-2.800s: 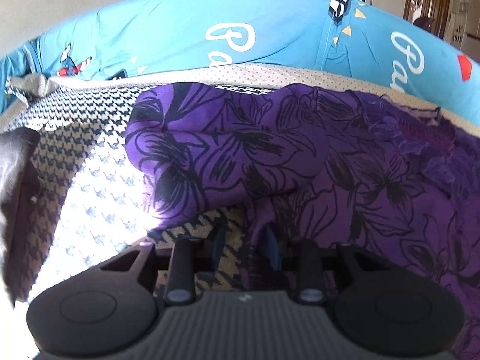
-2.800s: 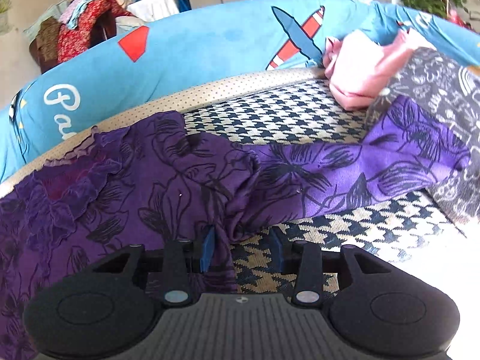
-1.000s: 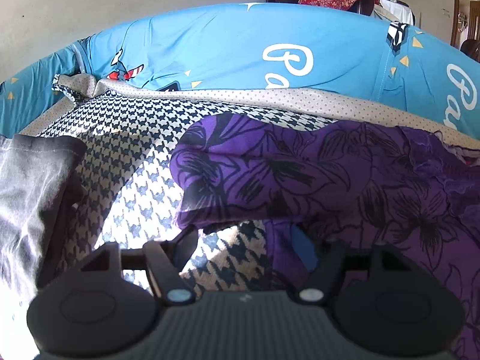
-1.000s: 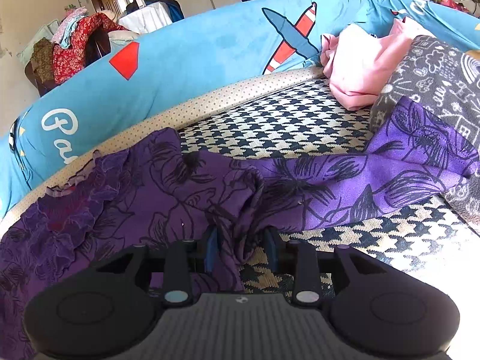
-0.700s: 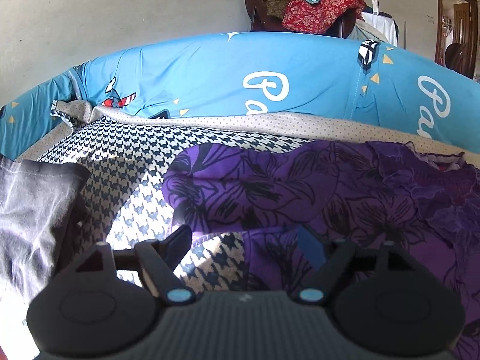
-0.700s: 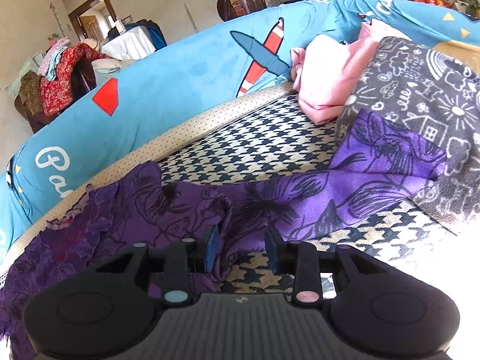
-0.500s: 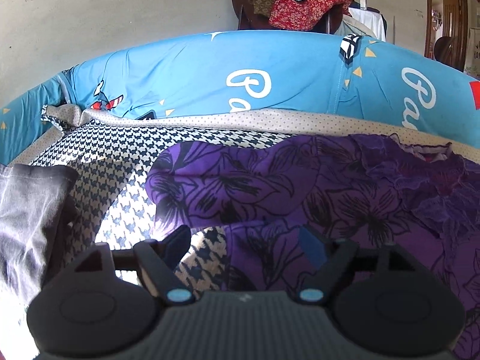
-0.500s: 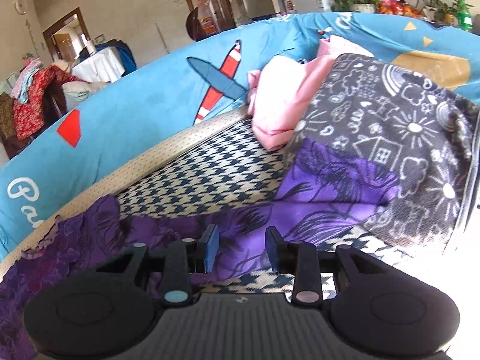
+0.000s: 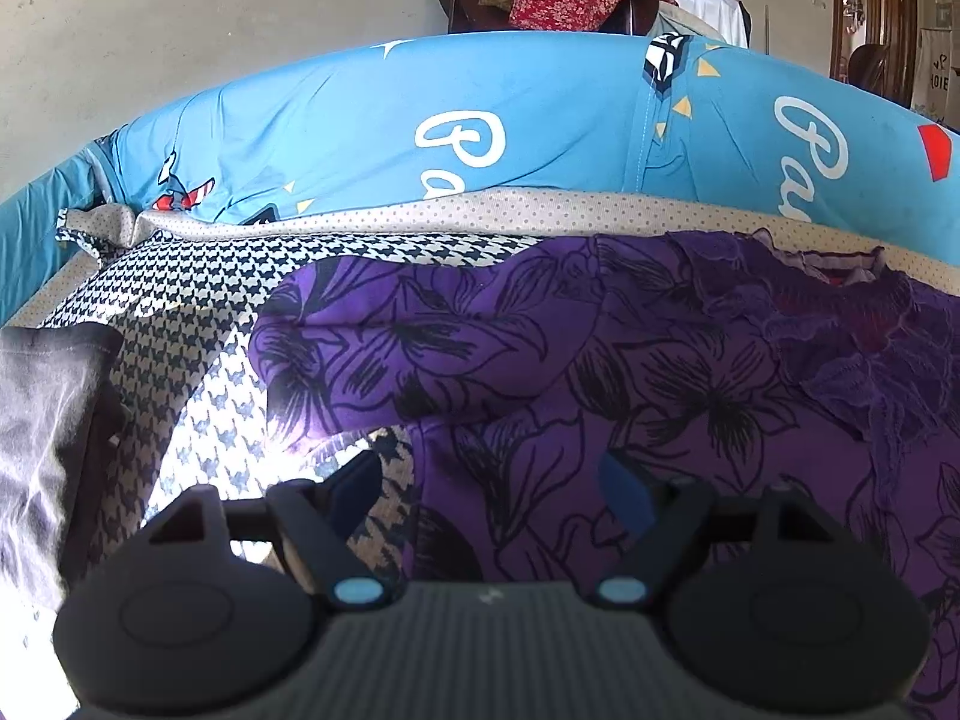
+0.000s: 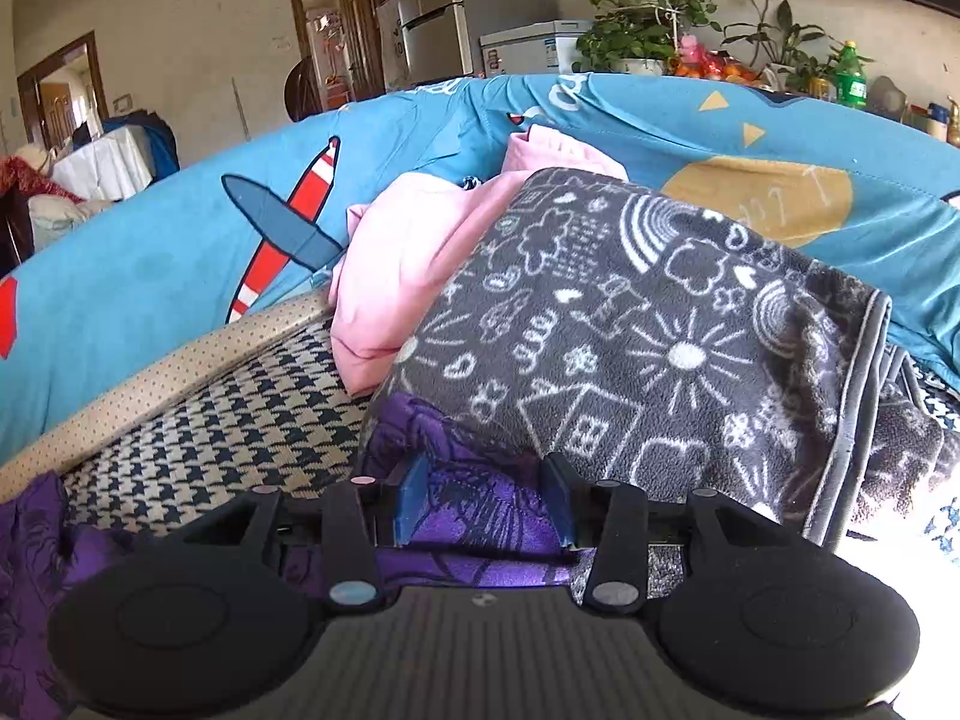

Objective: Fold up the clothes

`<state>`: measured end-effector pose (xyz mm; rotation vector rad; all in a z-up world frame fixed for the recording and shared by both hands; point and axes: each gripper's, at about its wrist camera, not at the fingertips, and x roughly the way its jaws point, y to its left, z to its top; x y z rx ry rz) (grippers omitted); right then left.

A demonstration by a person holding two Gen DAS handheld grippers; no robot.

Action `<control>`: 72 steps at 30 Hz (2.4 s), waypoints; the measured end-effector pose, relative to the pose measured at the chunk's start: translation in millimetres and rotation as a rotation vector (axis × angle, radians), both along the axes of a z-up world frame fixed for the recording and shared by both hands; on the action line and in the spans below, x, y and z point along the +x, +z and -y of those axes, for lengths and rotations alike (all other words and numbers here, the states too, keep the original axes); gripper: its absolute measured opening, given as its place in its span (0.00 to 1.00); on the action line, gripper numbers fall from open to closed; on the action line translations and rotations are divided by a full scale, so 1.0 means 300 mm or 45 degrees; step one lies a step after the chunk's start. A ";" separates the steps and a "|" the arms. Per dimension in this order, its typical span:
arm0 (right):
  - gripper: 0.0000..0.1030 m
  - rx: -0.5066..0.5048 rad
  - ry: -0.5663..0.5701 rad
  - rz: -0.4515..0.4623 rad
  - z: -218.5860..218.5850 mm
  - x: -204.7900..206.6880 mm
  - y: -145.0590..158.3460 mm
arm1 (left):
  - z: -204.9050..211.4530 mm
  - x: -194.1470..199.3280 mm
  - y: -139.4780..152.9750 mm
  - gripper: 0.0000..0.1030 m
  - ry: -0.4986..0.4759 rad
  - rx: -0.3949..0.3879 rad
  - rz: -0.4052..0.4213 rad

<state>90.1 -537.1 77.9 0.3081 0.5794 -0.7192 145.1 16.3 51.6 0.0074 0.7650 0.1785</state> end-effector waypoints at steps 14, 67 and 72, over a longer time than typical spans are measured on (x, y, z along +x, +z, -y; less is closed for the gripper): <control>0.02 0.036 0.243 0.259 -0.134 -0.037 0.132 | 0.026 -0.002 -0.018 0.76 -0.040 0.009 -0.029; 0.09 0.088 0.390 0.302 -0.136 -0.085 0.149 | 0.045 -0.006 -0.045 0.76 -0.077 -0.004 -0.081; 0.09 0.161 0.741 0.475 -0.331 -0.072 0.219 | 0.049 -0.004 -0.052 0.76 -0.078 0.002 -0.090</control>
